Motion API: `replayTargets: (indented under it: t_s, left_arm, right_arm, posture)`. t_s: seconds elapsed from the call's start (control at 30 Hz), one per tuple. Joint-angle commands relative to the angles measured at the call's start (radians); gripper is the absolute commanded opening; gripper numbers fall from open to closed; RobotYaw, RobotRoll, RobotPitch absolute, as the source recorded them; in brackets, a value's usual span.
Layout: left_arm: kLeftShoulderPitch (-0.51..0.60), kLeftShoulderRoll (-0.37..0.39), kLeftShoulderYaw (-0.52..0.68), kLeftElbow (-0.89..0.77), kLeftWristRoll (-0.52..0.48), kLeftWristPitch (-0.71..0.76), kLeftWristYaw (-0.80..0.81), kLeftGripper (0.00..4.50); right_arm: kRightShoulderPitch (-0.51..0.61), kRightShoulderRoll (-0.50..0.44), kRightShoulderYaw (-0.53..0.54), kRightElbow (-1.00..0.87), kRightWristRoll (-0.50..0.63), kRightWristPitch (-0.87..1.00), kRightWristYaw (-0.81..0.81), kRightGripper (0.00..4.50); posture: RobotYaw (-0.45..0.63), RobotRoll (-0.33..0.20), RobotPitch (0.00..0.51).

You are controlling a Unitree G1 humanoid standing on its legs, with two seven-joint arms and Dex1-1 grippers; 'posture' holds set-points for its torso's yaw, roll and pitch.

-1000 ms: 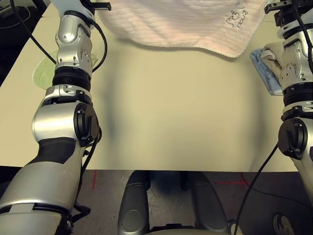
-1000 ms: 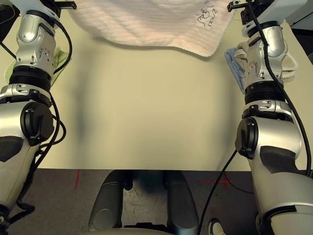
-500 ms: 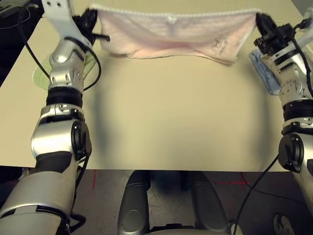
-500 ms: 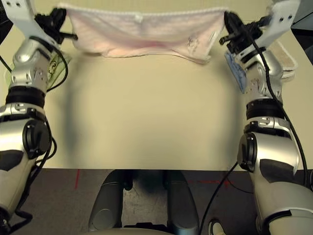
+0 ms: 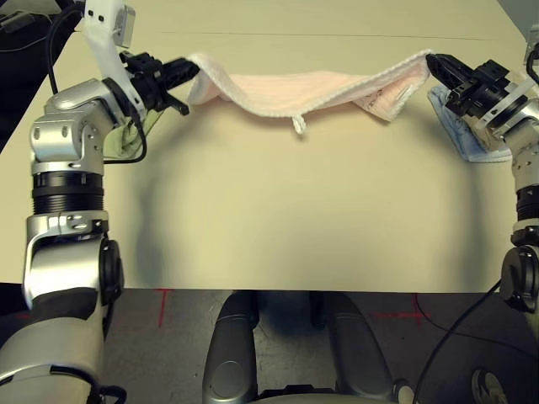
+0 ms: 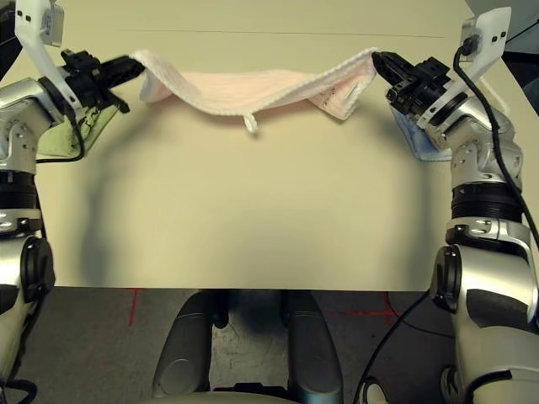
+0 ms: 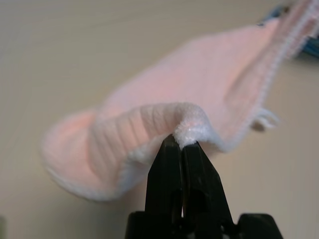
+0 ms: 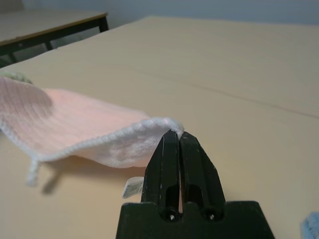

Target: Fold the towel and set it aside.

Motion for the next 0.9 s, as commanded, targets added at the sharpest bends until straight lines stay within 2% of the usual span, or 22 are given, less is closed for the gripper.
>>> replayTargets:
  t_s: [0.03, 0.3, 0.67, 0.9]
  left_arm:
    - [0.048, 0.043, -0.044, -0.046, -0.005, 0.052, -0.071, 0.02]
    - [0.115, 0.144, -0.139, -0.093, 0.021, 0.089, -0.197, 0.02]
    - [0.075, 0.21, -0.237, -0.012, 0.11, -0.014, -0.357, 0.02]
    - [0.006, 0.218, -0.274, 0.114, 0.194, -0.136, -0.424, 0.02]
  right_arm:
    - [0.055, -0.031, 0.048, -0.045, -0.023, 0.031, 0.064, 0.0]
    - [0.135, -0.095, 0.13, -0.09, -0.075, 0.016, 0.19, 0.0]
    - [0.183, -0.178, 0.201, -0.138, -0.112, 0.032, 0.332, 0.0]
    - [0.168, -0.237, 0.208, -0.053, -0.174, -0.044, 0.387, 0.0]
  posture:
    - [0.04, 0.0, 0.3]
    - [0.04, 0.0, 0.303]
    - [0.04, 0.0, 0.304]
    - [0.04, 0.0, 0.304]
